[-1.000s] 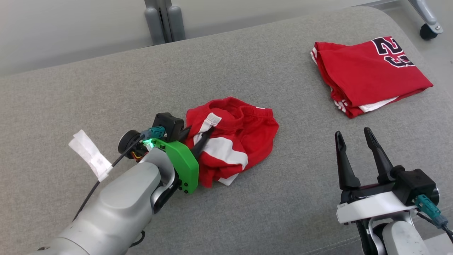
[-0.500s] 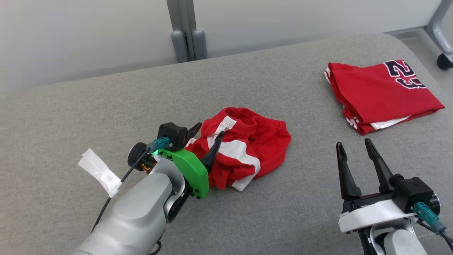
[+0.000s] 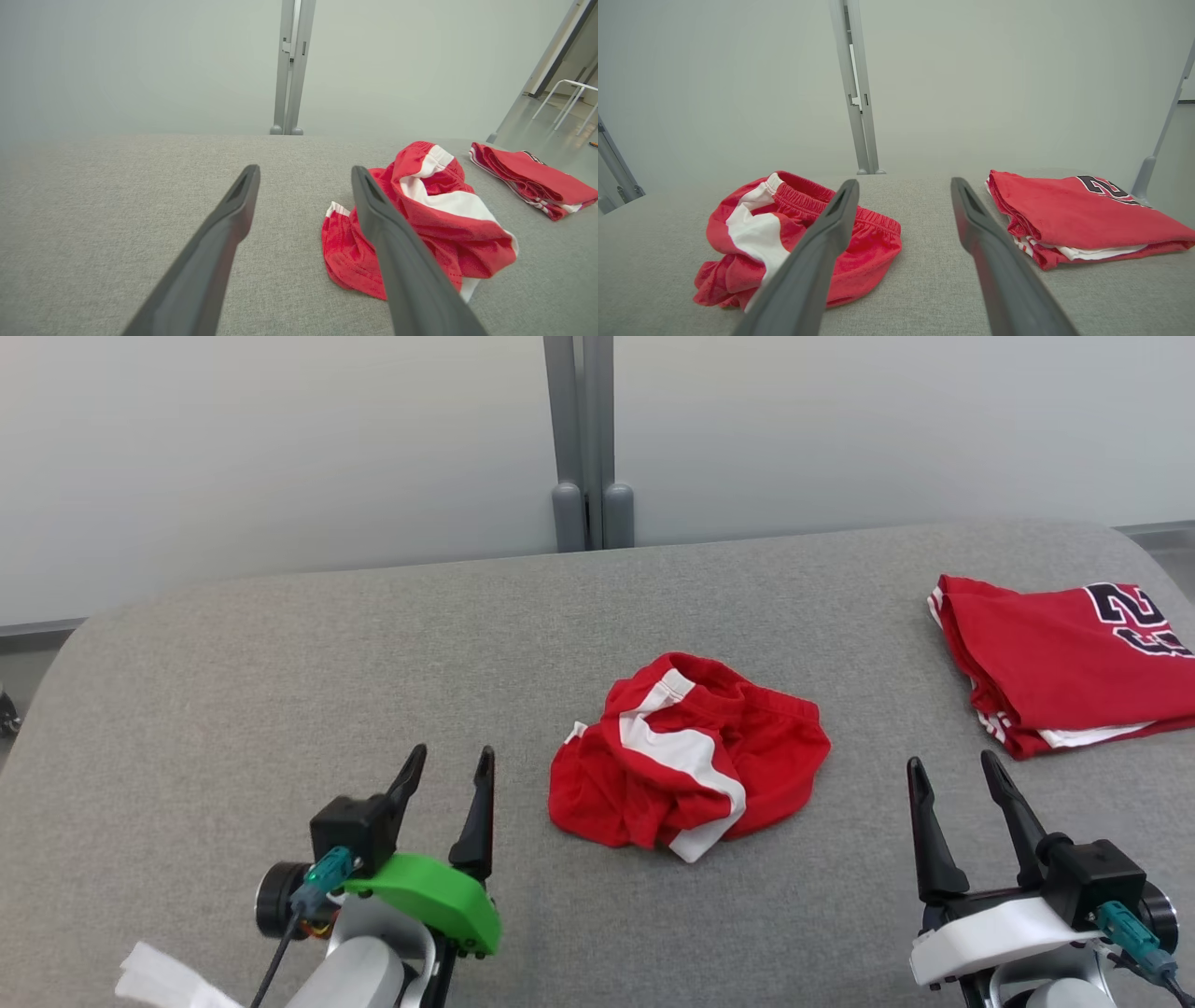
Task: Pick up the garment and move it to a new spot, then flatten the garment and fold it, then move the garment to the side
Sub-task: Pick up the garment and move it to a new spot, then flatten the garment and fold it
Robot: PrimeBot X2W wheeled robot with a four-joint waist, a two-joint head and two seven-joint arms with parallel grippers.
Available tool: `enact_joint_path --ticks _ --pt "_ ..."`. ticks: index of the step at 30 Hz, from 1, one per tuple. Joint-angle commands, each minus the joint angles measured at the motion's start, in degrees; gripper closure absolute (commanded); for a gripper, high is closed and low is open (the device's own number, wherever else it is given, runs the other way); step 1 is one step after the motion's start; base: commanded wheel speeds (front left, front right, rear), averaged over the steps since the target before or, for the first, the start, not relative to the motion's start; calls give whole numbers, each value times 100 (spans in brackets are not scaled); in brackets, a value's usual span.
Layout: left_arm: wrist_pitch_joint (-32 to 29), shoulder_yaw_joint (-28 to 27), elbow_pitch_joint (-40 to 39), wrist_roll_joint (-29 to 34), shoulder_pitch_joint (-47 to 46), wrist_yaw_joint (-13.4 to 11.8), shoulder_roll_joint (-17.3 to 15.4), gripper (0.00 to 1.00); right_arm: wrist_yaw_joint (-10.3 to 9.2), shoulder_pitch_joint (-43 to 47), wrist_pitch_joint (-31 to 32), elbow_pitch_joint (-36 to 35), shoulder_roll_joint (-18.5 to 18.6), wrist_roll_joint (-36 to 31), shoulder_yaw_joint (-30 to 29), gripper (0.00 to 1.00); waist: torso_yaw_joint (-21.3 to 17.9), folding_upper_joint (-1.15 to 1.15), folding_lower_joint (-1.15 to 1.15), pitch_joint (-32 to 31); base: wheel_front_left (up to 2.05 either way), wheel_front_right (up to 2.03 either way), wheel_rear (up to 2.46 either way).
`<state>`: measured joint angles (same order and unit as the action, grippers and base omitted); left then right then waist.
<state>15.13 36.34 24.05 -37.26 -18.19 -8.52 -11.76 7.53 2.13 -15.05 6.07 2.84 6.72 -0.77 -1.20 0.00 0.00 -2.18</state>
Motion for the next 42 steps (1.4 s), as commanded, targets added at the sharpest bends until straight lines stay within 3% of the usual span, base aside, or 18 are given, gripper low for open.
enact_joint_path --ticks 1,7,17,42 --pt "0 -239 -163 153 295 -85 -48 0 -9 83 -17 34 12 -33 17 0 144 0 0 -109 0 0 0" --pt "0 -1052 -747 657 1208 -230 107 0 -9 171 -18 183 11 -2 7 0 288 0 0 -144 0 0 0" --pt "1 -1714 -974 1244 1908 66 492 0 -9 254 -17 419 12 154 57 0 427 0 0 -170 0 0 0" --pt "0 -2186 -714 1810 1914 587 833 0 -9 86 -17 524 12 126 39 0 413 0 0 -64 0 0 0"
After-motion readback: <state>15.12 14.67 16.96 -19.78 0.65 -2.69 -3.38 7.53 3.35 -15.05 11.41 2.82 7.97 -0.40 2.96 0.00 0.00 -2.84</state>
